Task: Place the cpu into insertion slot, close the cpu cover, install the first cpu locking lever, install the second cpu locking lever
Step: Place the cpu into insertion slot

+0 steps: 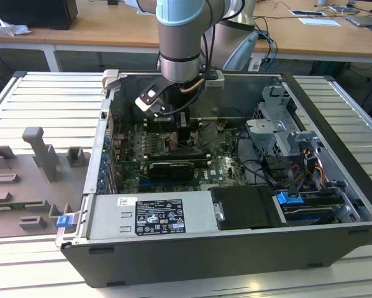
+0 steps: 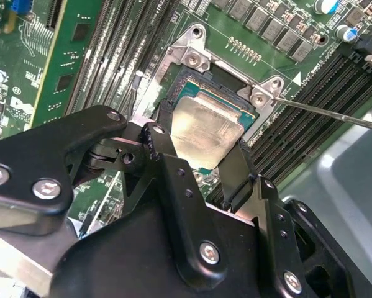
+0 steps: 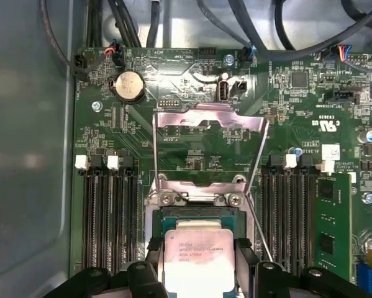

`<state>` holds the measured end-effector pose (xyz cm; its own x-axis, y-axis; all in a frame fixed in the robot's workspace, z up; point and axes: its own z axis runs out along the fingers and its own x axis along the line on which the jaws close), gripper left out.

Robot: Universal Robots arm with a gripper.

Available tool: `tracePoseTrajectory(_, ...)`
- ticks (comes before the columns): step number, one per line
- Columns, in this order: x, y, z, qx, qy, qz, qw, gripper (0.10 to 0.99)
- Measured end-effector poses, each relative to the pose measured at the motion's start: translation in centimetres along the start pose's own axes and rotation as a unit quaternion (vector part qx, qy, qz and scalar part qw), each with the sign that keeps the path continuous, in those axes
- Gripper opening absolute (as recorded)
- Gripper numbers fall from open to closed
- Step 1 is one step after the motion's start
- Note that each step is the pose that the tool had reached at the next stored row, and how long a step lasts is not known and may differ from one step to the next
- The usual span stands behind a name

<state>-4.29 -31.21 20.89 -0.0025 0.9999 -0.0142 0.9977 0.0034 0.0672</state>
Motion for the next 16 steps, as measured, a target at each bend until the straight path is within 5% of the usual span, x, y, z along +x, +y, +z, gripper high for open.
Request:
tracePoseTrajectory(6,0.01,-0.03,0.44,0.0003,-0.0019,0.022,0.9998,0.541)
tracePoseTrajectory(16,0.01,-0.06,0.78,0.0002,-0.002,0.014,0.9999,0.541)
